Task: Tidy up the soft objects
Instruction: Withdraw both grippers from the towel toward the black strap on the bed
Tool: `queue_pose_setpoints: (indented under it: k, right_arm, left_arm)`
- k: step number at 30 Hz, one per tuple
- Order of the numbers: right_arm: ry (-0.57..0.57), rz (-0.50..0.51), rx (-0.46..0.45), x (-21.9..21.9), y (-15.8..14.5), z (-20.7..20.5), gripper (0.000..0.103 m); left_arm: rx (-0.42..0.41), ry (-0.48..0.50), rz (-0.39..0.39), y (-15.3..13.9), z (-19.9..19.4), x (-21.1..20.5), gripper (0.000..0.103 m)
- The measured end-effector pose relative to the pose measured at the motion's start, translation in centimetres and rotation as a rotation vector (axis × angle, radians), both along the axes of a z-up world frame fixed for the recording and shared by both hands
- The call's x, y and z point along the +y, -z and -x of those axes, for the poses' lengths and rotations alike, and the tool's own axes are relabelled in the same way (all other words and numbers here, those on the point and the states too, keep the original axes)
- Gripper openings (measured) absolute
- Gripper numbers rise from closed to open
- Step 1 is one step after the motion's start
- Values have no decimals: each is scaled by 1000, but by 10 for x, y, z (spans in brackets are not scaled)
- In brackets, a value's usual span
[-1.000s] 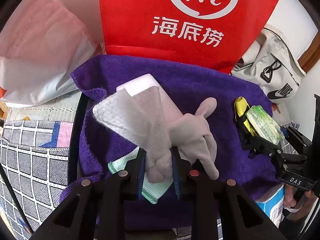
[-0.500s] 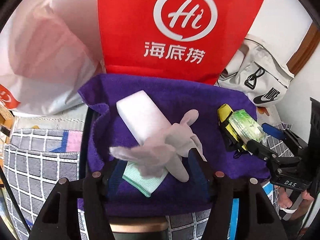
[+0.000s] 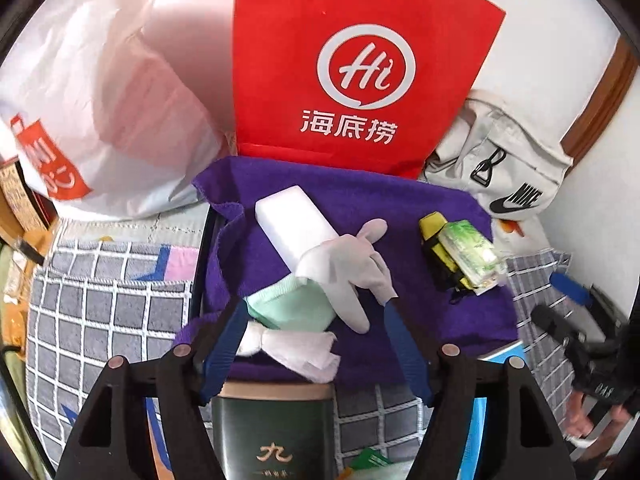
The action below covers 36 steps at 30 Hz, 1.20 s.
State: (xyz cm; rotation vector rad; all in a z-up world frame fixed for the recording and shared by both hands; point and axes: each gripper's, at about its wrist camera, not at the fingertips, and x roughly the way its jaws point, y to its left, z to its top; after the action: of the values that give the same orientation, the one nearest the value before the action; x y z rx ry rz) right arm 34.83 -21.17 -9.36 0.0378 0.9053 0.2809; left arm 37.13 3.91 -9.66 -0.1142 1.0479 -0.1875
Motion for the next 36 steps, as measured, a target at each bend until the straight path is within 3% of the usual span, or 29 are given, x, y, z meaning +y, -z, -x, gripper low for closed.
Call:
queue_pose_setpoints:
  k: [14, 16, 20, 24, 30, 36]
  right_arm:
    - [-26, -17, 14, 13, -4, 82, 86]
    - [-24, -20, 8, 15, -4, 98, 82]
    - [-50, -34, 28, 22, -1, 133, 59]
    - [-61, -34, 43, 28, 4, 170, 45]
    - [-98, -16, 63, 40, 17, 213, 44]
    - [-69, 9, 109, 54, 54, 222, 39]
  left_arm:
    - [-45, -31, -29, -9, 73, 8, 70]
    - [-48, -39, -39, -8, 90, 9, 70]
    - [-51, -61, -44, -4, 124, 12, 70]
    - [-59, -82, -45, 1, 154, 17, 70]
    - [-60, -129, -18, 16, 184, 28, 70]
    - [-47, -144, -6, 36, 209, 37, 70]
